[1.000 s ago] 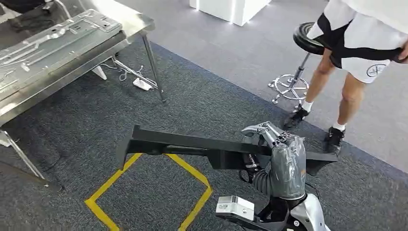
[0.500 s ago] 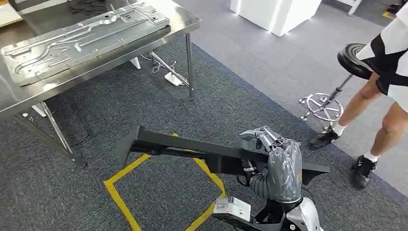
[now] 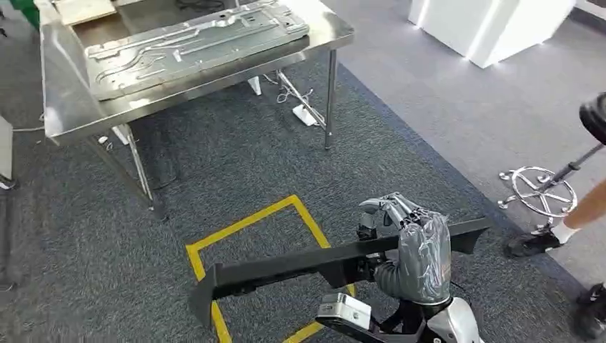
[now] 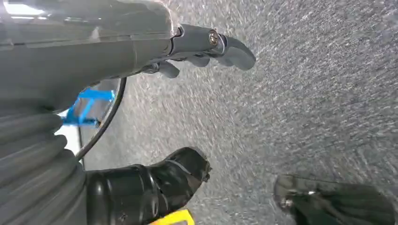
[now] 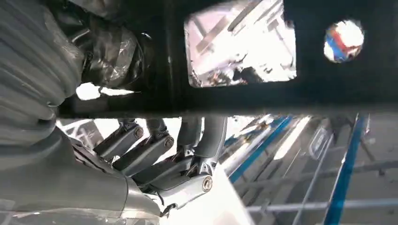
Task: Take the parts from the cabinet and place them on the table.
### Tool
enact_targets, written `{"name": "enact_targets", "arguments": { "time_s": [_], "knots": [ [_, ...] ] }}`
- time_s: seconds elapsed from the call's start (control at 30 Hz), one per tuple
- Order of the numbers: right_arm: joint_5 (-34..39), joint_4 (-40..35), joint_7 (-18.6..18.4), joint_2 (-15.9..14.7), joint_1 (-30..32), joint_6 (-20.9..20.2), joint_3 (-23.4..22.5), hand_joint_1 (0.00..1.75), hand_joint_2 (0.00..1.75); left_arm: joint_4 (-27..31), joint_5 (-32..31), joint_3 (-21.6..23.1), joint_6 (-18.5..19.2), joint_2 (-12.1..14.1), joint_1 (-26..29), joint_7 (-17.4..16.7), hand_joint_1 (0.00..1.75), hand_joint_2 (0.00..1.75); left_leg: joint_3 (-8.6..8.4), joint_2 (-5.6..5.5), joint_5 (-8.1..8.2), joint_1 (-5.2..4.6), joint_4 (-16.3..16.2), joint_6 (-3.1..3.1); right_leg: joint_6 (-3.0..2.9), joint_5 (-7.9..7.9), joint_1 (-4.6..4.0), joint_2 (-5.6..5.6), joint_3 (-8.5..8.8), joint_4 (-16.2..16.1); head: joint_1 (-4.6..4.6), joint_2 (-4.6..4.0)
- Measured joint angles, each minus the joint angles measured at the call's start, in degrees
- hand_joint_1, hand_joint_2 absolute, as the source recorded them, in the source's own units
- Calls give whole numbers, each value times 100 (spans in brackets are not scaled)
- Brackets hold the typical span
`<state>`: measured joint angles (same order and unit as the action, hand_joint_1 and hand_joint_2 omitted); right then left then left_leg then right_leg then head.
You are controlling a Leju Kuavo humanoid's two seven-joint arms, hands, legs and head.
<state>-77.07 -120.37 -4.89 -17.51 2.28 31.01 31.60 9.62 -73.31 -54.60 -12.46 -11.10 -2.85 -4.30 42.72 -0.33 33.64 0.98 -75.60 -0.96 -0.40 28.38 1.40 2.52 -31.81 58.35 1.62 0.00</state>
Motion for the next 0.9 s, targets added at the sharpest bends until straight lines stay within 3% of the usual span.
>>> {"name": "enact_targets", "arguments": {
  "time_s": [0.07,0.1,0.13,0.17,0.27,0.3,0.33,0.37,0.4,0.43,0.47,0.5,0.53,0.6,0.63,0.67,0.73,0.77,0.8,0.9],
  "knots": [
    [189,-191,-114,-193,153,48,-123,175,175,0,-114,37,72,0,21,46,0,175,-369,49,-411,3,674,13,35,31,6,157,22,10,0,0],
    [352,-326,-127,-348,260,92,-239,175,175,0,-146,61,76,0,25,52,0,175,-671,170,-651,-4,1211,47,60,55,7,230,56,11,-2,0],
    [495,-473,-116,-508,411,158,-388,175,175,0,-164,79,67,0,22,68,0,175,-882,470,-730,-34,1606,97,93,78,-2,294,88,8,0,0],
    [586,-608,-94,-636,583,217,-543,175,175,0,-175,103,52,-2,13,81,0,175,-924,600,-675,-125,1685,144,142,107,-47,377,86,33,0,0],
    [730,-944,4,-957,864,276,-959,175,175,0,-177,153,24,-15,49,100,0,175,-849,378,-678,-139,1677,221,220,105,-53,544,151,-25,2,0],
    [730,-1010,24,-1019,920,278,-1041,175,175,0,-179,155,22,-20,38,103,0,175,-945,300,-708,-96,1766,274,275,142,-39,567,197,-36,2,0],
    [728,-1049,70,-1064,953,273,-1121,175,175,0,-186,162,13,-46,46,103,0,175,-987,236,-736,-71,1820,306,296,233,-9,247,192,69,11,0],
    [715,-1093,111,-1088,1008,278,-1187,175,175,0,-203,170,0,-50,32,94,0,175,-1000,188,-748,-60,1826,340,286,417,-1,-5,71,338,7,0],
    [695,-1123,151,-1097,1061,273,-1235,175,175,0,-199,175,-20,-50,15,92,0,175,-992,118,-753,-55,1825,362,287,633,0,-142,-134,750,15,0],
    [669,-1126,205,-1097,1094,249,-1250,175,175,0,-148,175,-35,-50,0,94,0,175,-992,45,-751,-60,1823,372,297,834,-2,-205,-375,1220,17,0],
    [617,-1119,271,-1090,1094,184,-1239,175,175,0,-92,175,-64,-55,-1,109,0,175,-988,-43,-753,-72,1813,377,304,933,-2,-228,-590,1597,15,0],
    [568,-1112,304,-1082,1089,146,-1228,175,175,0,-74,175,-75,-57,-3,127,0,175,-988,-130,-753,-78,1799,376,302,874,-2,-229,-665,1689,15,0],
    [524,-1101,321,-1058,1078,109,-1215,175,175,0,-48,173,-77,-57,-4,138,0,175,-993,-220,-747,-78,1779,373,297,674,0,-230,-608,1513,17,0],
    [470,-1073,330,-1012,1035,72,-1195,175,175,0,-33,170,-79,-61,2,138,0,175,-993,-399,-726,-70,1721,346,277,125,13,-309,-239,656,17,0],
    [444,-1062,338,-990,988,42,-1178,175,175,0,-17,168,-79,-72,4,138,0,175,-974,-477,-709,-65,1686,322,250,4,37,-534,-63,219,17,0],
    [371,-1027,327,-942,901,-37,-1136,175,175,0,-4,162,-75,-74,-9,133,0,175,-926,-536,-707,-102,1651,287,233,89,43,-776,-29,137,17,0],
    [60,-929,184,-800,684,-238,-1030,175,175,0,-54,160,-14,-74,-3,59,0,175,-877,-624,-737,-72,1671,220,196,70,15,-702,-51,106,15,0],
    [-24,-876,122,-763,561,-330,-990,175,175,0,-98,160,20,-74,0,8,0,175,-885,-634,-721,-72,1633,225,192,50,52,-688,-56,47,13,0],
    [-33,-839,46,-736,462,-393,-962,175,175,0,-118,160,46,-72,11,-48,0,175,-889,-617,-759,-79,1696,408,211,40,41,-677,-41,57,11,0],
    [-9,-767,-171,-728,315,-577,-940,175,175,0,-164,160,103,-74,30,-112,0,175,-904,-630,-768,-72,1724,364,169,31,28,-646,-42,54,15,0]
  ]
}}
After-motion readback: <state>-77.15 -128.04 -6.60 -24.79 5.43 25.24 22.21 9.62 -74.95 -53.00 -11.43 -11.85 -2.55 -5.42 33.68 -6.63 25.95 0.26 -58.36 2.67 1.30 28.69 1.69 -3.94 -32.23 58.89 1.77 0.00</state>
